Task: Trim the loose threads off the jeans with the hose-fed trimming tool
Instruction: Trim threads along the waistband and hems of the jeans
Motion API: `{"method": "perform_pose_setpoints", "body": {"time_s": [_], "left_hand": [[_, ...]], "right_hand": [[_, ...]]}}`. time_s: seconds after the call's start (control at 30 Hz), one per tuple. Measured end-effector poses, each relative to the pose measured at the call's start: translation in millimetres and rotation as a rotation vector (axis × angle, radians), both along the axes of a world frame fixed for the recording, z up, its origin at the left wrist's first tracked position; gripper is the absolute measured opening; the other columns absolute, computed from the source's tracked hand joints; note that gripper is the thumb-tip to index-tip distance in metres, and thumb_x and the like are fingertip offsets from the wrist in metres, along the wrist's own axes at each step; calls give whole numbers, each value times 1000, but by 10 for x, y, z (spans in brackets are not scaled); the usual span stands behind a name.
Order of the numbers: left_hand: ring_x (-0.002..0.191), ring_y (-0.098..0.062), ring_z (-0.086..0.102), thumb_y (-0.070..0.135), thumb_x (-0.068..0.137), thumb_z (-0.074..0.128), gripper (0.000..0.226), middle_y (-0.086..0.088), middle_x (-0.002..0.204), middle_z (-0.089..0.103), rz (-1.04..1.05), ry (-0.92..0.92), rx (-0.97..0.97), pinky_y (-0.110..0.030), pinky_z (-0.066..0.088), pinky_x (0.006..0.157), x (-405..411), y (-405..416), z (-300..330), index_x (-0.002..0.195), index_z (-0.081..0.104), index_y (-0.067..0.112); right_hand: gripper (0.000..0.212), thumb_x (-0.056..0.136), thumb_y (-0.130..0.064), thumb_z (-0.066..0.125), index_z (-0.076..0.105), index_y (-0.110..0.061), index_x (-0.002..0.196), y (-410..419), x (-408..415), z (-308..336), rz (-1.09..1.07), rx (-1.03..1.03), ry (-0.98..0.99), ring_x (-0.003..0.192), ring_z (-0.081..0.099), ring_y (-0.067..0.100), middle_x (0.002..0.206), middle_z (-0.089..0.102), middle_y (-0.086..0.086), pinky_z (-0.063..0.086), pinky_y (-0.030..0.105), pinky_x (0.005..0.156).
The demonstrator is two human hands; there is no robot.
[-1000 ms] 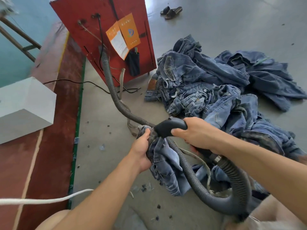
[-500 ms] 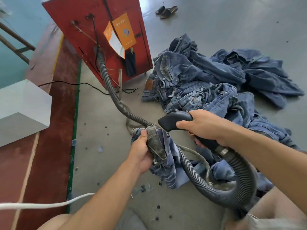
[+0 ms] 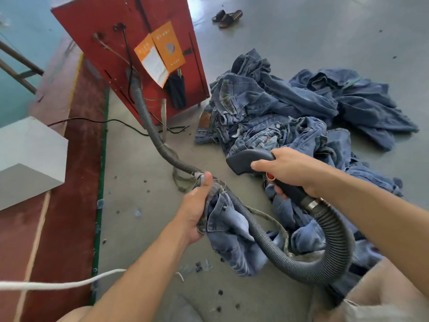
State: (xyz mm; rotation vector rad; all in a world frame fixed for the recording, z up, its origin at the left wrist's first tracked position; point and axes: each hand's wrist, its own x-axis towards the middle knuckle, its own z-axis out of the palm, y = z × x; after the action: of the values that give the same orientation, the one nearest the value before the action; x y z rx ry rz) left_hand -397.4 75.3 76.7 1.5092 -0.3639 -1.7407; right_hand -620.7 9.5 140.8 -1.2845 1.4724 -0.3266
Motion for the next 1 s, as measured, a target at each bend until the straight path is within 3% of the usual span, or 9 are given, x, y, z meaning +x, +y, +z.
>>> {"method": "perform_pose_setpoints", "body": {"time_s": [0.07,0.2,0.27,0.37,0.5,0.67,0.77,0.87,1.0], "left_hand": [[104,-41,65,36,92,72,56,-36,128,62,-46,-57,-11,-59,52,102,73,-15,24,123,61,-9],[82,-25,73,18,104,59,26,-16,103,77,-71,-216,-12,-36,62,75,180,-42,-87,123,69,2],[78,-23,74,17,108,52,23,-11,97,78,-42,-196,-20,-34,62,70,233,-43,-101,121,70,11],[84,-29,77,19,110,46,25,-17,103,78,50,-49,-24,-40,63,66,283,-29,-73,116,69,10],[108,-36,72,21,110,43,31,-23,123,71,29,97,-58,-45,62,80,242,34,-43,128,65,8],[109,-37,72,23,109,43,34,-24,125,70,-9,134,-60,-48,62,84,275,73,-20,132,62,6],[107,-37,72,25,110,41,39,-25,124,70,5,168,-56,-48,63,85,228,84,5,133,61,1],[121,-39,64,30,110,39,46,-27,134,63,17,222,-47,-52,53,103,180,75,35,138,58,-2],[120,-39,66,31,110,39,48,-28,133,64,-47,233,-37,-50,56,101,92,150,16,133,62,-5]], "right_hand": [[38,97,-38,70,51,-8,86,2,-55,56,1,-8,-3,41,54,21,59,55,4,52,32,43],[37,97,-38,70,55,-5,93,43,-89,87,66,8,12,44,55,21,65,56,6,52,31,45],[37,97,-37,70,57,-2,96,82,-62,64,121,8,33,45,55,22,69,57,8,51,32,45],[34,96,-37,70,58,-6,95,178,8,-5,205,13,48,42,54,23,65,59,7,50,33,43],[36,93,-42,69,60,-7,93,303,182,-84,269,-20,54,39,54,25,54,61,9,49,33,40],[42,98,-36,64,62,5,92,180,260,-166,32,-124,62,49,60,36,68,67,25,49,34,47],[38,95,-39,69,58,-4,90,200,151,-135,30,-34,-60,44,56,24,63,58,9,49,32,43],[45,86,-49,71,61,-5,92,338,209,-103,159,-21,-11,42,55,22,57,58,4,49,33,41],[40,98,-37,65,59,1,86,173,278,-112,21,-135,61,47,57,27,64,65,24,52,43,47]]}}
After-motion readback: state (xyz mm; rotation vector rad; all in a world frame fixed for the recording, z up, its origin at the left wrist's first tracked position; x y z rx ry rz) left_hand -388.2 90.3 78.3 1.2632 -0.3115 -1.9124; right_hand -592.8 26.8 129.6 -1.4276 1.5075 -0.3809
